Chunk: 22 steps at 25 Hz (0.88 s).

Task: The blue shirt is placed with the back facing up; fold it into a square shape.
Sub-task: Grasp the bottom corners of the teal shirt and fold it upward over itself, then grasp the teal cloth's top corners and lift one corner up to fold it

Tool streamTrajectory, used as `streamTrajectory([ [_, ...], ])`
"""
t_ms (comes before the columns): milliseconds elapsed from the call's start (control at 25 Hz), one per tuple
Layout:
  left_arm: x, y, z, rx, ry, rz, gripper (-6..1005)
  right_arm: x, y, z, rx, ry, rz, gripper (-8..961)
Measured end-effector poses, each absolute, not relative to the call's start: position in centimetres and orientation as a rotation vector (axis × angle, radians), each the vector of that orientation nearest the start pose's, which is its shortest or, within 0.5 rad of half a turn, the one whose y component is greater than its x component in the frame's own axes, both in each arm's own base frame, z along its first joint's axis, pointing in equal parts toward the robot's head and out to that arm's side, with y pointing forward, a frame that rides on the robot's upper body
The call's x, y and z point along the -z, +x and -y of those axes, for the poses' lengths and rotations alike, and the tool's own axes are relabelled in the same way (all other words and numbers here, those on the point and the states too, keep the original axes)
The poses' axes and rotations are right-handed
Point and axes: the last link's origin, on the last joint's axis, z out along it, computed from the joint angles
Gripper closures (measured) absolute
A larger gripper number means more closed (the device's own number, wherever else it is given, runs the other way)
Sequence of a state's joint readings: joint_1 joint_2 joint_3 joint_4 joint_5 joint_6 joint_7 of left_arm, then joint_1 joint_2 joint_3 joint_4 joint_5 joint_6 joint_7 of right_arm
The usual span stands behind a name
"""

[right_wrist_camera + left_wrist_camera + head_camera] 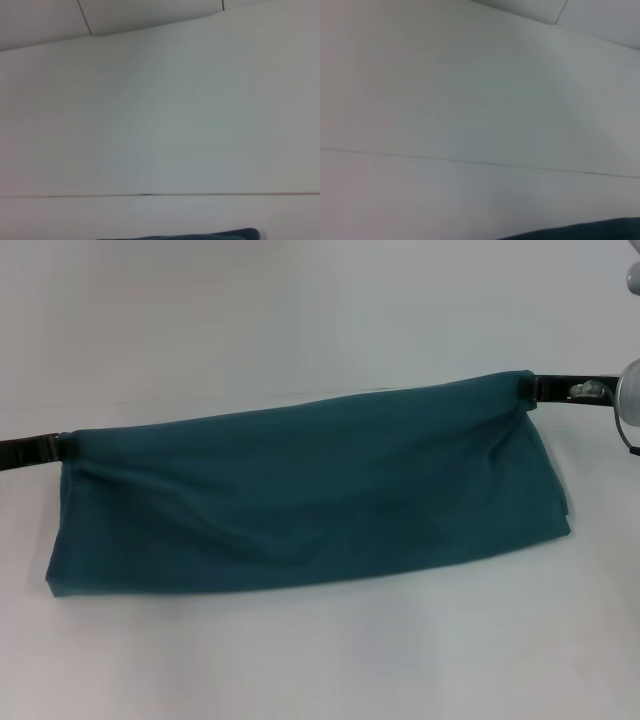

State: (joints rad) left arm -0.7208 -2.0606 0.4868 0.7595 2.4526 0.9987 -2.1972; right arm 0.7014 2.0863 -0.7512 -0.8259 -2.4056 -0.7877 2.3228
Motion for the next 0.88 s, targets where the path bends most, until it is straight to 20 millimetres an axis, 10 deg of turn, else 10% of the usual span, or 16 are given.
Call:
streamTrajectory([
  [400, -5.8, -29.7, -44.0, 0.337, -1.895, 1.273, 879, -5.1, 27.0, -45.6, -0.342, -1.868, -1.167, 772],
  [880, -5.8, -29.6, -43.8, 0.318, -1.930, 1.257, 531, -5.1, 26.6, -45.9, -0.327, -1.886, -1.129, 487],
])
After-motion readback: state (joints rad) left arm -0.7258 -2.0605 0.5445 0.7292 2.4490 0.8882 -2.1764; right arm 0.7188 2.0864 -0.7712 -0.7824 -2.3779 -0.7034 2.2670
